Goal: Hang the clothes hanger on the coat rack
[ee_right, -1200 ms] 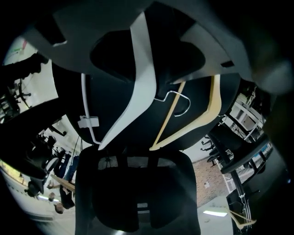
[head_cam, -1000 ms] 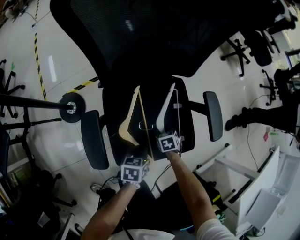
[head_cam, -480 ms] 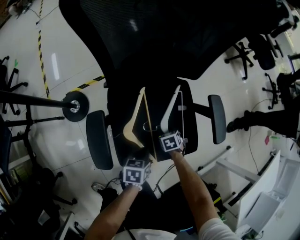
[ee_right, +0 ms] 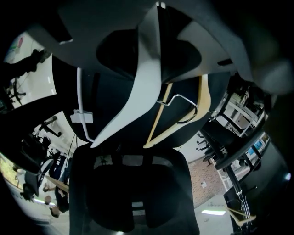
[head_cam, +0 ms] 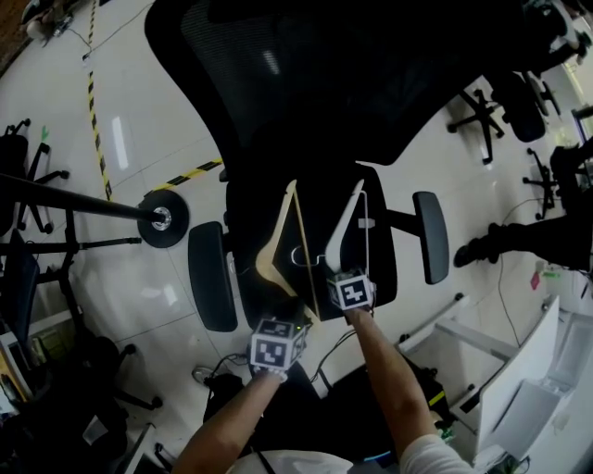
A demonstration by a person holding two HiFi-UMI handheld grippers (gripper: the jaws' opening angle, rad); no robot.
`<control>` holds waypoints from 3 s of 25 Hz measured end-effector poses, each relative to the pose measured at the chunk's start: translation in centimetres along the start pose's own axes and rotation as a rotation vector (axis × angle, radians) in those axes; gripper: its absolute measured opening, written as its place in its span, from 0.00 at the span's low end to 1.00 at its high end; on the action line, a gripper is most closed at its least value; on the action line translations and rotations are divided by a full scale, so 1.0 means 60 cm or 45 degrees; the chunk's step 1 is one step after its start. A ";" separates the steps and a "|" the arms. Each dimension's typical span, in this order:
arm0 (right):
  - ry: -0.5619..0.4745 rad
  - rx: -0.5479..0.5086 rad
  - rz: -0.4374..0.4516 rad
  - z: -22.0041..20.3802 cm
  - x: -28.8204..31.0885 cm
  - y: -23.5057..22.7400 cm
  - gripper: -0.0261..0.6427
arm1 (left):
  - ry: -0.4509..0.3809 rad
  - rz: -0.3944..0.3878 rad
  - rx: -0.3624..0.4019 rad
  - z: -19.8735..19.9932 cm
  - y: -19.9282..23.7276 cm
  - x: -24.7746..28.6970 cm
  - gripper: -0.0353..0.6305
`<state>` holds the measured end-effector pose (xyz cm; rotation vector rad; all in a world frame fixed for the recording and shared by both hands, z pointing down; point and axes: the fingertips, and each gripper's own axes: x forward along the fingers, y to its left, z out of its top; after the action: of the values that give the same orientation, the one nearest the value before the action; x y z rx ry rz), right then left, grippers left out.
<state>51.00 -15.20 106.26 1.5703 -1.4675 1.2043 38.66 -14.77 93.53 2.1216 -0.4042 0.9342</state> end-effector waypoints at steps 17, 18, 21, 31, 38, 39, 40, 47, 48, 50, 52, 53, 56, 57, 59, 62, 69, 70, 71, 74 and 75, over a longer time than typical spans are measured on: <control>-0.465 0.411 0.314 0.128 -0.266 0.115 0.32 | -0.216 0.026 0.130 0.094 -0.036 -0.196 0.03; -0.490 0.417 0.323 0.137 -0.289 0.124 0.32 | -0.243 0.023 0.137 0.105 -0.040 -0.214 0.03; -0.563 0.398 0.333 0.167 -0.365 0.162 0.32 | -0.322 0.017 0.166 0.128 -0.052 -0.270 0.03; -0.675 0.348 0.362 0.192 -0.545 0.302 0.32 | -0.528 0.015 0.227 0.161 -0.079 -0.486 0.03; -0.794 0.301 0.484 0.233 -0.662 0.447 0.32 | -0.743 0.081 0.271 0.180 -0.070 -0.692 0.03; -0.812 0.285 0.506 0.239 -0.680 0.470 0.32 | -0.772 0.088 0.272 0.178 -0.067 -0.720 0.03; -0.831 0.268 0.531 0.246 -0.696 0.493 0.32 | -0.802 0.096 0.272 0.177 -0.064 -0.747 0.03; -0.900 0.079 0.655 0.287 -0.793 0.648 0.32 | -0.973 0.175 0.293 0.163 -0.054 -0.924 0.03; -0.910 0.052 0.664 0.296 -0.807 0.667 0.32 | -0.997 0.183 0.299 0.164 -0.055 -0.948 0.03; -0.944 0.000 0.685 0.323 -0.835 0.703 0.32 | -1.052 0.197 0.316 0.170 -0.055 -0.996 0.03; -0.972 -0.033 0.714 0.337 -0.866 0.737 0.32 | -1.082 0.201 0.325 0.164 -0.058 -1.037 0.04; -0.980 -0.041 0.730 0.341 -0.881 0.752 0.32 | -1.093 0.204 0.327 0.158 -0.061 -1.055 0.04; -1.019 -0.049 0.788 0.362 -0.931 0.799 0.32 | -1.152 0.232 0.344 0.157 -0.064 -1.118 0.04; -1.039 -0.053 0.804 0.372 -0.947 0.816 0.32 | -1.177 0.243 0.351 0.161 -0.062 -1.140 0.04; -1.081 -0.065 0.826 0.386 -0.977 0.849 0.32 | -1.219 0.265 0.361 0.166 -0.058 -1.183 0.04; -1.119 -0.088 0.855 0.395 -1.006 0.897 0.32 | -1.255 0.294 0.373 0.162 -0.050 -1.235 0.04; -1.096 -0.129 0.964 0.408 -1.045 0.977 0.32 | -1.248 0.323 0.420 0.145 -0.037 -1.297 0.04; -1.086 -0.134 0.978 0.413 -1.051 0.985 0.32 | -1.249 0.322 0.427 0.147 -0.037 -1.304 0.04; -1.072 -0.135 0.997 0.420 -1.057 0.991 0.32 | -1.251 0.322 0.433 0.149 -0.039 -1.310 0.04; -1.038 -0.114 1.071 0.442 -1.078 1.000 0.32 | -1.255 0.323 0.450 0.156 -0.043 -1.320 0.04; -1.039 -0.111 1.090 0.449 -1.087 1.000 0.32 | -1.256 0.323 0.454 0.157 -0.045 -1.320 0.04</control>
<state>0.61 -24.73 29.14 1.4648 -2.8748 0.8821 -9.19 -21.52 30.01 2.8067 -1.0674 -0.0096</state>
